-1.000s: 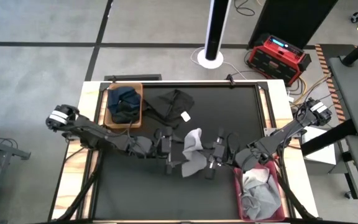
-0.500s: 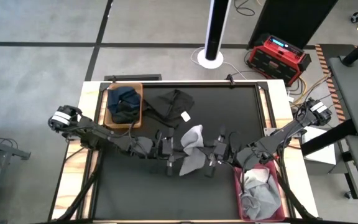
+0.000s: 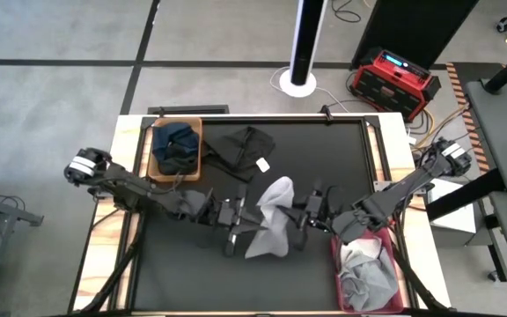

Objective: Sort towels by color in basket
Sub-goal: Put the gray towel into the pink bin

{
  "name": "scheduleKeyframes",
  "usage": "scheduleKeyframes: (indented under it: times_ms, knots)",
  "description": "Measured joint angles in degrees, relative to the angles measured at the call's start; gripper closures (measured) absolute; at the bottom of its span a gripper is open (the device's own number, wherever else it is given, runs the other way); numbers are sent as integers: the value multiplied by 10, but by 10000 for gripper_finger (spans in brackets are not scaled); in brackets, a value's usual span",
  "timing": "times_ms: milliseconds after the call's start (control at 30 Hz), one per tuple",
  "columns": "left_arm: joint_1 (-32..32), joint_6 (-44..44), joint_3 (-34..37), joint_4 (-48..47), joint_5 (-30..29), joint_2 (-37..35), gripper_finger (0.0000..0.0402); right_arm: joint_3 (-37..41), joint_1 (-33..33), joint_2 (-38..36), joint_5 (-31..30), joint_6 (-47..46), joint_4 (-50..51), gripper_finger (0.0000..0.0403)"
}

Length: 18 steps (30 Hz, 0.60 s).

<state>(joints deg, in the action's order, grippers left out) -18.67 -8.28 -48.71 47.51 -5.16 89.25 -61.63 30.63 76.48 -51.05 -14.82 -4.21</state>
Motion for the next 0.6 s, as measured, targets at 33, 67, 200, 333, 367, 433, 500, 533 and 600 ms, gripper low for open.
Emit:
scheduleKeyframes:
  times_ms: [33,67,200,333,367,433,500,533,600]
  knots:
    - [-2,-1,0,0,1,-4,401,0,0,-4,0,-7,13,332]
    - [-2,-1,0,0,1,-10,401,0,0,-7,1,-12,24,318]
    - [-2,-3,0,-1,1,-28,401,0,1,-23,27,-33,65,262]
    - [-3,-10,1,-1,-7,-39,401,0,2,-32,64,-37,78,209]
    - [-3,-14,1,0,-15,-40,401,0,2,-34,74,-37,81,197]
    - [-4,-21,1,0,-26,-42,401,0,4,-38,87,-43,87,175]
    - [-4,-28,1,0,-29,-47,401,0,6,-41,98,-52,95,154]
    - [-4,-29,1,4,-29,-49,401,0,8,-41,105,-57,103,143]
    - [-4,-30,1,11,-31,-53,401,0,9,-41,123,-74,125,124]
